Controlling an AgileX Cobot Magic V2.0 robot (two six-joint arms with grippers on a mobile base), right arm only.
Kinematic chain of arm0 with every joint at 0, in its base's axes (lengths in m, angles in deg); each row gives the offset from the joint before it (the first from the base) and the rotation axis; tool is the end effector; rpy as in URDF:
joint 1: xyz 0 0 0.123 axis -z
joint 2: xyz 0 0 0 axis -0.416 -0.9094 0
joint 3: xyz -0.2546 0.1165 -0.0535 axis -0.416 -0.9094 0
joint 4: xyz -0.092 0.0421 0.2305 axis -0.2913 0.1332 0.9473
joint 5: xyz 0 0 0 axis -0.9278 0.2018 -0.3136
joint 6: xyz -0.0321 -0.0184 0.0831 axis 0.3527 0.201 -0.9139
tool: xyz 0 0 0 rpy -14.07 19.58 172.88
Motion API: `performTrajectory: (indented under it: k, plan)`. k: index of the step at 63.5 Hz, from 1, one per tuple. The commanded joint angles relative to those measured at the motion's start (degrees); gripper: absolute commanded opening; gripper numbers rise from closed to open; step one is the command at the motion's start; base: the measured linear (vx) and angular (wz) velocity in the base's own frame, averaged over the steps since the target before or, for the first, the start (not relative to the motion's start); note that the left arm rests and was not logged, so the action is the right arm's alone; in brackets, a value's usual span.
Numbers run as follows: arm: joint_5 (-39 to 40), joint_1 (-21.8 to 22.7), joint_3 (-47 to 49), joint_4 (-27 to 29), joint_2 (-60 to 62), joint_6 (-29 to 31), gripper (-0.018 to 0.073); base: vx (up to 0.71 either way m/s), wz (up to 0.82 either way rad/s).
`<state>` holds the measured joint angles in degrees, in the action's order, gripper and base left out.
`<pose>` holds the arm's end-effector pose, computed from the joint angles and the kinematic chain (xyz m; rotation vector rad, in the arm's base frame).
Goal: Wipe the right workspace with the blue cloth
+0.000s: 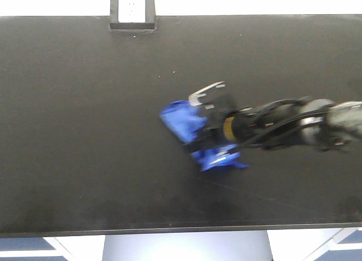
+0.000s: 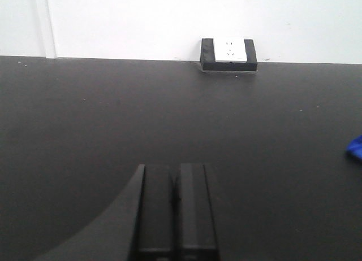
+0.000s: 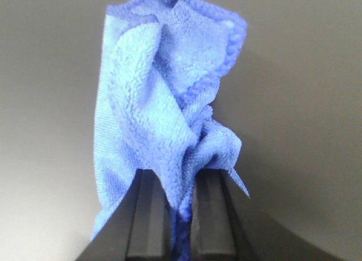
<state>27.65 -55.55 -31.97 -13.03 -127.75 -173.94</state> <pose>0.3025 0.1962 0.1258 -0.7737 2.3698 0.3850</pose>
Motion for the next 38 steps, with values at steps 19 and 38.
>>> performTrajectory:
  k: [19,38]
  plan:
    - [-9.2,-16.0,9.9,1.7,-2.1,0.1,0.002,0.0,0.0]
    - [-24.7,-5.5,4.4,2.0,-2.1,-4.8,0.002,0.0,0.0]
